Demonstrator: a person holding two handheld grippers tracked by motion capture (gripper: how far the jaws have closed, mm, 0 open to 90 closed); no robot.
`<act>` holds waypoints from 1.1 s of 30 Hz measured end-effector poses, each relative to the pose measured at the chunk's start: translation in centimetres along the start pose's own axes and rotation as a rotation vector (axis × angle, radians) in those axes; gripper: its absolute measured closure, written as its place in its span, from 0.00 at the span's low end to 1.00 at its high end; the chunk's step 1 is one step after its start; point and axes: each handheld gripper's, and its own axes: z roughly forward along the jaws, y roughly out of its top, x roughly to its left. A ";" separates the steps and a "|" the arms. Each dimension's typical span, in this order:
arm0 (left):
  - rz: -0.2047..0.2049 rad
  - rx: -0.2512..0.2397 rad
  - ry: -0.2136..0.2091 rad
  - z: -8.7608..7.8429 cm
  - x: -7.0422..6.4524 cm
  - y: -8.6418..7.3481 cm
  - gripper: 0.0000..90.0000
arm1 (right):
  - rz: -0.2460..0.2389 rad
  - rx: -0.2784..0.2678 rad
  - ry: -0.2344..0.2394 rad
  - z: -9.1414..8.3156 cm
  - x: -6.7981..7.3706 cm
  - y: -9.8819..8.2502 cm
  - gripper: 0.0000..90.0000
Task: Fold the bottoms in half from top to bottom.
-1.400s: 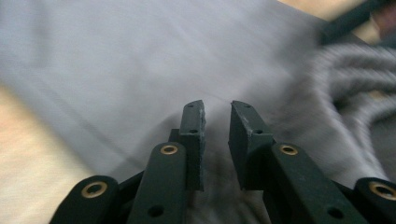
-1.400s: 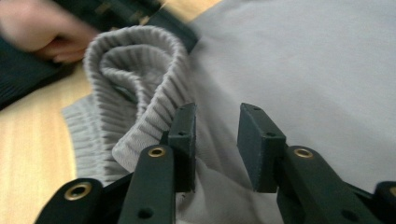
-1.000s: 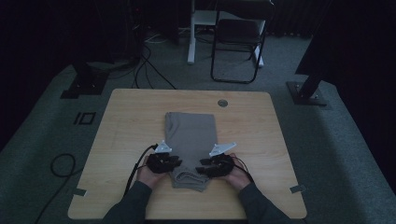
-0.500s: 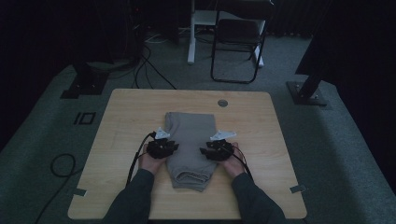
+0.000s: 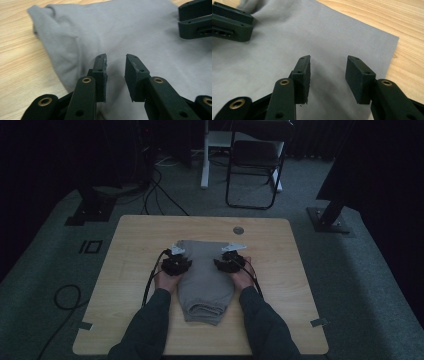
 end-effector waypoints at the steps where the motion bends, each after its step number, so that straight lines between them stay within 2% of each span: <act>1: -0.002 0.011 0.011 0.1 0.2 -0.1 0.79 | 0.005 0.006 -0.004 0.2 -0.1 0.0 0.62; 4: -0.017 0.009 0.014 0.1 0.6 -0.4 0.84 | 0.002 0.026 -0.011 0.7 -0.2 -0.2 0.62; 7: -0.012 0.014 0.020 -0.3 0.7 -0.6 0.89 | -0.014 0.014 -0.013 0.6 -0.1 -0.7 0.62; 12: -0.017 0.009 0.010 -0.9 0.7 -1.3 0.91 | -0.018 0.012 0.004 0.2 0.1 -1.1 0.62; 16: -0.011 0.013 -0.008 -2.2 0.0 -2.4 0.91 | -0.041 0.013 0.025 -0.7 0.7 -1.9 0.62; 23: 0.037 0.023 -0.027 -4.5 -2.0 -4.6 0.91 | -0.076 0.017 0.061 -2.6 1.9 -3.4 0.62; 26: 0.033 0.016 -0.039 -5.1 -2.5 -5.4 0.91 | -0.088 0.021 0.075 -3.2 2.4 -4.0 0.62; 31: 0.041 0.029 -0.049 -5.7 -2.9 -5.7 0.92 | -0.098 0.039 0.097 -3.9 2.7 -4.3 0.67; 33: 0.039 0.017 -0.056 -5.9 -2.7 -5.5 0.89 | -0.100 0.043 0.095 -4.0 2.6 -4.2 0.71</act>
